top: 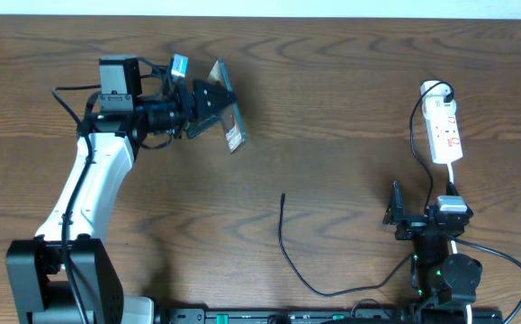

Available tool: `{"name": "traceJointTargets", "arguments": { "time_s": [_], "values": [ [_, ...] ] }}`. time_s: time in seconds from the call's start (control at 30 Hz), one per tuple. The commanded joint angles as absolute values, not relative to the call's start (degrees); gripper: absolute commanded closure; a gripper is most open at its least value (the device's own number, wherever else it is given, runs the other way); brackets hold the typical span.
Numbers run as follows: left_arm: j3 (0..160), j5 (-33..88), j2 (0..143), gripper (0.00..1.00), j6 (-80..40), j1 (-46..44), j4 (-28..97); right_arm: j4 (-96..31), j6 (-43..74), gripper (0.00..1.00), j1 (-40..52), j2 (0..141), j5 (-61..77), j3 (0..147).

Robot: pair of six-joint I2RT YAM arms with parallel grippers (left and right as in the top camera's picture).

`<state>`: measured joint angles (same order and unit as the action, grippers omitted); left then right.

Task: Plug charger to phone and switch on socket
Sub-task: 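Lift the phone with the left gripper and raise it upward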

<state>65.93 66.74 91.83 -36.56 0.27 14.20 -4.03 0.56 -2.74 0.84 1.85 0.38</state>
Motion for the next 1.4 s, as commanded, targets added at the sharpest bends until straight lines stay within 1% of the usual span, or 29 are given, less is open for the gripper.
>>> {"name": "traceJointTargets", "arguments": {
  "time_s": [0.0,0.3,0.57,0.8,1.0,1.37],
  "values": [
    [66.35,76.14,90.54,0.93,-56.31,0.32,9.82,-4.29,-0.3,0.01,-2.2,0.64,1.63,0.32],
    [66.35,80.71,90.54,0.92,-76.09,0.67,1.98,-4.29,-0.3,0.01,-2.2,0.93,1.63,0.32],
    [66.35,83.88,90.54,0.93,-88.23,4.12,1.8,-4.29,-0.3,0.01,-2.2,0.93,1.63,0.32],
    [66.35,84.05,90.54,0.93,-93.8,5.78,1.8,-4.29,-0.3,0.01,-2.2,0.93,1.63,0.32],
    [66.35,84.68,90.54,0.92,-93.82,5.78,1.83,-4.27,-0.3,0.01,-2.2,0.97,1.63,0.32],
    [66.35,84.86,90.54,0.93,-98.1,5.78,1.83,-4.29,-0.3,0.01,-2.2,1.02,1.63,0.32]
  ]
}}
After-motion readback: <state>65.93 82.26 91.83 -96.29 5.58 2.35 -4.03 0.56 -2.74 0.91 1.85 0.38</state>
